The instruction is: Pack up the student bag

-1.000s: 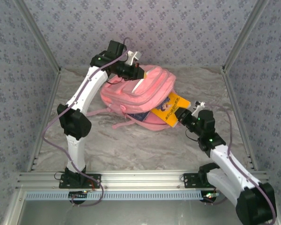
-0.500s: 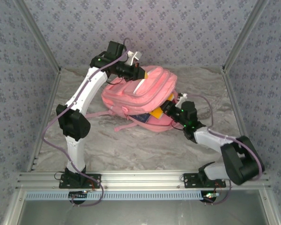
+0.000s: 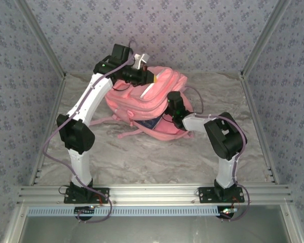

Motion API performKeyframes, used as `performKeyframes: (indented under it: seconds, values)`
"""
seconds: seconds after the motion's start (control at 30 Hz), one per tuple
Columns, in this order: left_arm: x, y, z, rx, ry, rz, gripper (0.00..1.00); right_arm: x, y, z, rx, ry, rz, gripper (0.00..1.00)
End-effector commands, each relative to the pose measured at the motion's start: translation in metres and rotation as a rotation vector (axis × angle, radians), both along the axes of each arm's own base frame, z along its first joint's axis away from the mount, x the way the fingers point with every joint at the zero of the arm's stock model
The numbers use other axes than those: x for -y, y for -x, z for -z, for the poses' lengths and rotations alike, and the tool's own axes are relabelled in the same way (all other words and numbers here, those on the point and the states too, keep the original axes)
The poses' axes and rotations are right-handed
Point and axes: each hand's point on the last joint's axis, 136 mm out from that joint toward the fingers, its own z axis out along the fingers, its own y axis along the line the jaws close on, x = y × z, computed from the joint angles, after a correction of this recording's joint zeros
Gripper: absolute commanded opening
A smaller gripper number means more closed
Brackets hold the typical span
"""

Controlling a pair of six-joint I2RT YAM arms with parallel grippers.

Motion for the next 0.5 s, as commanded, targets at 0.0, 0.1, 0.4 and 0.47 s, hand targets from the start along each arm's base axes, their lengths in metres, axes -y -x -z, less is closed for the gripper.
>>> performKeyframes:
  seconds: [0.0, 0.1, 0.4, 0.47]
  values:
    - [-0.008, 0.019, -0.069, 0.139, 0.125, 0.027, 0.00, 0.013, 0.003, -0.026, 0.066, 0.067, 0.006, 0.58]
    - [-0.023, 0.002, -0.058, 0.129, 0.114, -0.040, 0.00, 0.030, 0.021, -0.030, 0.081, 0.080, -0.022, 0.71]
    - [-0.024, -0.019, -0.013, 0.042, 0.113, -0.113, 0.00, 0.094, 0.067, -0.015, 0.039, 0.209, 0.053, 0.72]
    - [-0.021, -0.017, -0.002, 0.031, 0.098, -0.118, 0.00, 0.119, 0.077, -0.010, 0.001, 0.278, 0.133, 0.72]
